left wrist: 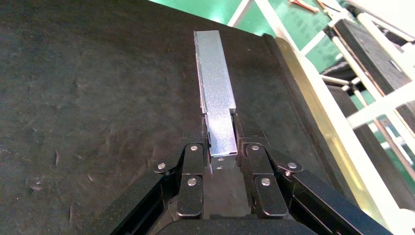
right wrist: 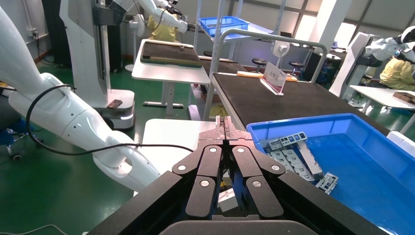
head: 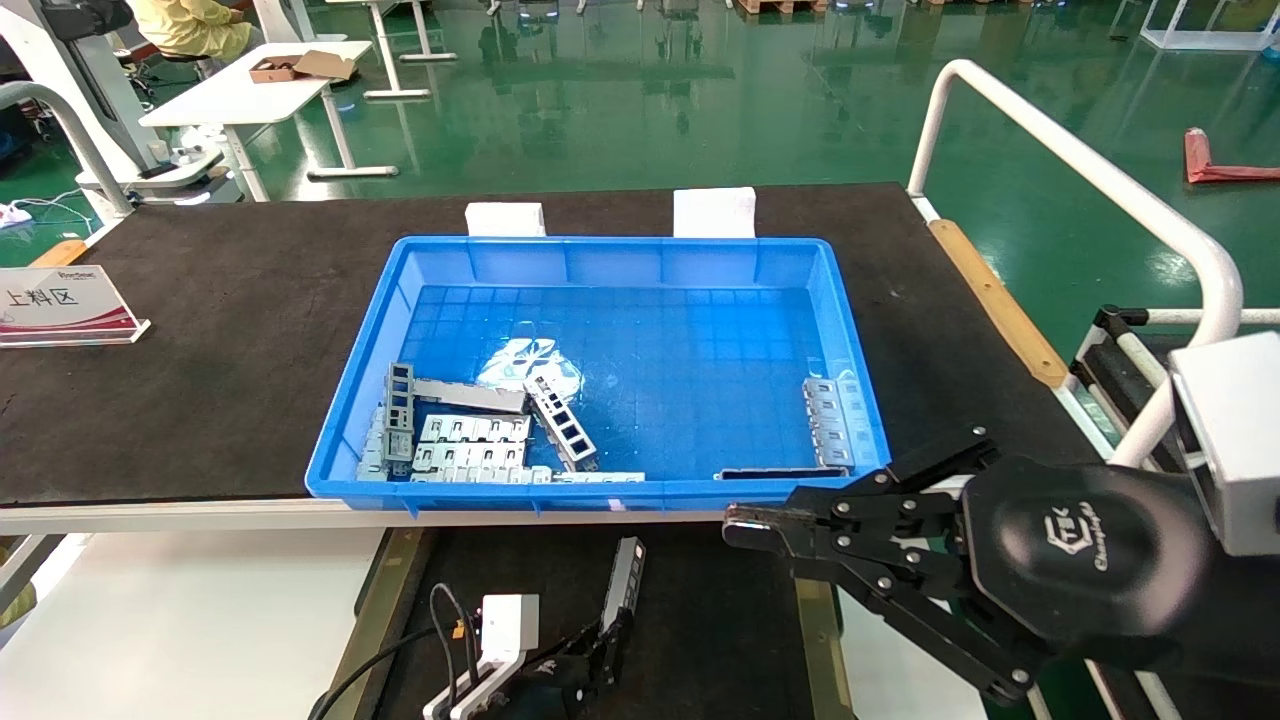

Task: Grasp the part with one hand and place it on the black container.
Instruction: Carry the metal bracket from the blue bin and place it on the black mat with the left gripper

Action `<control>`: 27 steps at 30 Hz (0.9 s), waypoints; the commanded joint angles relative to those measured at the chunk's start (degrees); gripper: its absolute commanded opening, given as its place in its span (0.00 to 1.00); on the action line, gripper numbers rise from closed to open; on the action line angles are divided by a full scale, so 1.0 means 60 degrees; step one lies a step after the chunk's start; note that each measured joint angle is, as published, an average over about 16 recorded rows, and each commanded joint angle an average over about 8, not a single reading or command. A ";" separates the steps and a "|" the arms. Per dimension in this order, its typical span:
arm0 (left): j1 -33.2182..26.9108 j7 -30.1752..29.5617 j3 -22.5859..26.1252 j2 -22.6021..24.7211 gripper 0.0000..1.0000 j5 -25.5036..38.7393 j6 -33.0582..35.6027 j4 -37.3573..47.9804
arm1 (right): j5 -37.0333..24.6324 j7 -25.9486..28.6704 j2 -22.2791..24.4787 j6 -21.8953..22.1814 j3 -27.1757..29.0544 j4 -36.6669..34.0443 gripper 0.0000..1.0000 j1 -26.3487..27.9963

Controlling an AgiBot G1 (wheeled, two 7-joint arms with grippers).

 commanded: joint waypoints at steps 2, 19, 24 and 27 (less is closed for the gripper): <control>0.0008 0.0089 -0.0158 0.0235 0.00 0.0045 -0.0200 0.0115 | 0.0000 0.0000 0.0000 0.0000 0.0000 0.0000 0.00 0.0000; 0.0045 0.0467 -0.0917 0.0997 0.01 0.0231 -0.0202 0.0943 | 0.0002 -0.0001 0.0001 0.0001 -0.0003 0.0000 0.02 0.0001; 0.0076 0.0561 -0.1007 0.1084 0.40 0.0277 -0.0165 0.1047 | 0.0002 -0.0002 0.0001 0.0001 -0.0004 0.0000 0.49 0.0001; 0.0097 0.0611 -0.1024 0.1106 0.77 0.0302 -0.0144 0.1063 | 0.0003 -0.0002 0.0002 0.0002 -0.0004 0.0000 0.85 0.0001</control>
